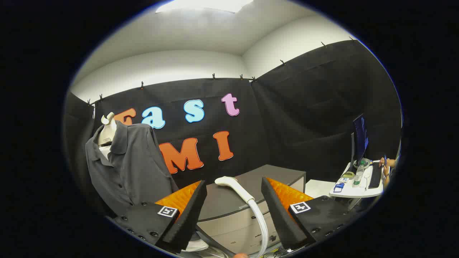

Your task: Iron the clothes twice with a garment steamer, once on the left side and once on the right side.

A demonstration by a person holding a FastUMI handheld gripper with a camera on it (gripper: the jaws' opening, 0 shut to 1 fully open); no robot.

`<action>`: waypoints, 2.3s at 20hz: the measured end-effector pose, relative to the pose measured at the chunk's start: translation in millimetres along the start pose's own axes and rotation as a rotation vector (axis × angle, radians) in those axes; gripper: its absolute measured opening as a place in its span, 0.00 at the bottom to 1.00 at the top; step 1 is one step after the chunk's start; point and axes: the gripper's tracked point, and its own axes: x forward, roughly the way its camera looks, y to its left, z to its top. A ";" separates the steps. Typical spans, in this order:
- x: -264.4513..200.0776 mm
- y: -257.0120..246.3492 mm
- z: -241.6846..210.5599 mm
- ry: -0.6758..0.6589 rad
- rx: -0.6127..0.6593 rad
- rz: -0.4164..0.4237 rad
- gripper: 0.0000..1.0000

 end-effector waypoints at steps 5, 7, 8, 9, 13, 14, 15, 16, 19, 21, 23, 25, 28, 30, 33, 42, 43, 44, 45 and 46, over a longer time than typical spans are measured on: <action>-8.4 -3.4 0.4 -0.001 0.002 -0.008 0.98; -12.5 -3.0 -0.3 0.001 0.003 -0.009 0.98; -13.3 -3.5 -1.6 0.004 0.004 -0.010 0.98; -14.7 -4.4 -3.0 0.006 0.005 -0.013 0.98; -17.5 -7.9 -4.7 0.009 0.008 -0.019 0.98; -17.9 -7.9 -4.7 0.010 0.008 -0.019 0.98; -18.2 -8.3 -5.2 0.010 0.008 -0.020 0.98; -19.3 -9.9 -5.8 0.011 0.008 -0.021 0.98; -19.2 -12.1 -8.0 0.017 0.011 -0.024 0.98; -19.6 -13.9 -9.7 0.021 0.014 -0.028 0.98; -19.7 -16.0 -11.5 0.026 0.018 -0.031 0.98; -20.4 -16.0 -13.3 0.030 0.020 -0.032 0.98; -19.8 -18.3 -14.8 0.034 0.022 -0.036 0.98; -20.1 -20.5 -16.2 0.039 0.023 -0.038 0.98; -19.2 -22.5 -18.7 0.048 0.024 -0.040 0.98; 17.6 -30.2 -16.5 0.110 -0.001 0.027 0.98; 26.3 -32.9 -16.1 0.121 -0.016 0.035 0.98; 36.9 -35.4 -14.6 0.131 -0.032 0.044 0.98; 47.8 -37.6 -13.0 0.140 -0.045 0.049 0.98; 59.4 -39.0 -12.8 0.149 -0.060 0.058 0.98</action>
